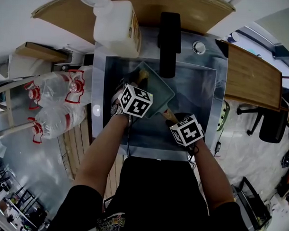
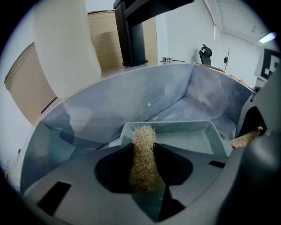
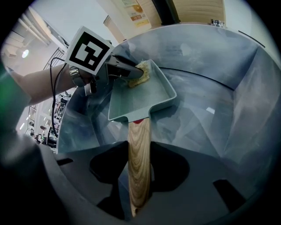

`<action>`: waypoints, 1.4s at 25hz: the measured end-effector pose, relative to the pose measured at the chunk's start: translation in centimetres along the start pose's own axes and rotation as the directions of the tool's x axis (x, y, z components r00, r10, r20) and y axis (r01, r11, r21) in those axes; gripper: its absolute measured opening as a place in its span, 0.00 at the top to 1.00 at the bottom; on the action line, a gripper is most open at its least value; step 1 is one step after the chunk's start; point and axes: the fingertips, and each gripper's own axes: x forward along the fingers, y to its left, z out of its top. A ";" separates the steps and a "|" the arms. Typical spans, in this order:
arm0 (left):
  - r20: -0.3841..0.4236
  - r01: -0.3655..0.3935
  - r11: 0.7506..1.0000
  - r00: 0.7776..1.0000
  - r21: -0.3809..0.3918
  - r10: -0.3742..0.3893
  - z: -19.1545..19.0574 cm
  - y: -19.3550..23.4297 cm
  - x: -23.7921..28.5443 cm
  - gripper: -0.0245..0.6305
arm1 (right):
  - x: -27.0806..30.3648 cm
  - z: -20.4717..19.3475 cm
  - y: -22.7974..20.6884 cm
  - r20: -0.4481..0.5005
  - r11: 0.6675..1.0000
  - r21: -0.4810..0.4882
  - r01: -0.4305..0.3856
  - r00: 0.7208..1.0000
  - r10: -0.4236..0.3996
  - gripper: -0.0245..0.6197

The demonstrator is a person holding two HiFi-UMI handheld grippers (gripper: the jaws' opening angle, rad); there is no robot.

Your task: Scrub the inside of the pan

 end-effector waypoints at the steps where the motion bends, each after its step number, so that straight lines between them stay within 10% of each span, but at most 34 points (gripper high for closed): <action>1: 0.007 0.010 1.000 1.000 -0.002 -0.010 0.2 -0.4 -0.3 0.74 | 0.0 0.0 0.1 -0.001 1.000 -0.001 0.000 1.000 0.000 0.71; 15: 0.030 0.263 0.964 0.964 0.045 -0.264 2.1 -11.4 -1.7 0.74 | 0.2 0.1 0.5 0.006 1.000 -0.010 -0.004 1.000 0.004 0.71; 35: -0.018 0.277 0.957 0.961 0.087 -0.277 1.0 -11.2 0.0 0.74 | 0.1 0.1 0.5 0.006 1.000 -0.012 -0.007 1.000 0.007 0.71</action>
